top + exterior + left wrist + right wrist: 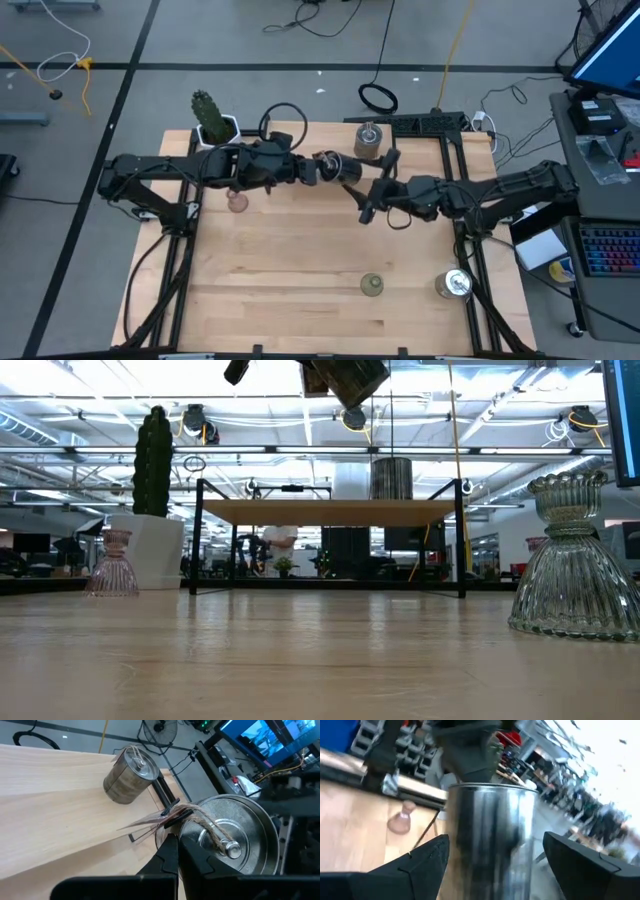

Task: Pick & Place candle stick holders
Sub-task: Put the top brown scented candle on the shelf

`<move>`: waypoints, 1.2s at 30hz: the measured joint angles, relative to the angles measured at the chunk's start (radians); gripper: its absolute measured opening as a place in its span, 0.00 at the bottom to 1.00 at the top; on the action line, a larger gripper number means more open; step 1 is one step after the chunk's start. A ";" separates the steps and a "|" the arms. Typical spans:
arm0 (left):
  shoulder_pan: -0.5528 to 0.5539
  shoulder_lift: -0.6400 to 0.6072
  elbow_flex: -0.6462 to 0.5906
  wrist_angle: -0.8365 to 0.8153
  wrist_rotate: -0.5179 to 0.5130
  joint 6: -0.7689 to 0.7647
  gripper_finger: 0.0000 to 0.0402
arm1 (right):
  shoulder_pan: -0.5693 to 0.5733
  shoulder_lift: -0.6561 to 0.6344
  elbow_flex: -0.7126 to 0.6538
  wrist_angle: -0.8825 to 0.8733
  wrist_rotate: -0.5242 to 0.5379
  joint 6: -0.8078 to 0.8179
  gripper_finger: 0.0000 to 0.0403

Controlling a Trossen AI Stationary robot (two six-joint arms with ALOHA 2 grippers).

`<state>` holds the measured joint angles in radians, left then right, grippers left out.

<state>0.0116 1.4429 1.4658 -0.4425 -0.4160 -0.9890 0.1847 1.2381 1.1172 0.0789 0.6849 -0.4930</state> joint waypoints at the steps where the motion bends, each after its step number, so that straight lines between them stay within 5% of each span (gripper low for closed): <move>1: 0.000 0.000 0.000 0.000 -0.001 0.000 0.00 | 0.008 0.000 0.000 -0.007 -0.001 -0.034 0.78; 10: 0.000 0.000 0.000 -0.001 -0.001 0.000 0.00 | 0.075 0.000 0.000 -0.021 0.010 -0.163 0.78; 21: 0.000 0.000 0.000 -0.001 0.005 0.009 0.00 | 0.089 0.000 0.000 0.004 0.316 -0.125 0.78; 31: 0.000 0.000 0.000 -0.002 0.005 0.009 0.00 | 0.092 0.000 0.000 0.022 0.309 -0.097 0.79; 36: 0.000 0.000 0.000 -0.002 0.005 0.009 0.00 | 0.092 0.000 0.000 0.022 0.313 -0.093 0.88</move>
<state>0.0116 1.4425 1.4658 -0.4442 -0.4107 -0.9798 0.2764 1.2381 1.1168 0.1005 0.9978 -0.5865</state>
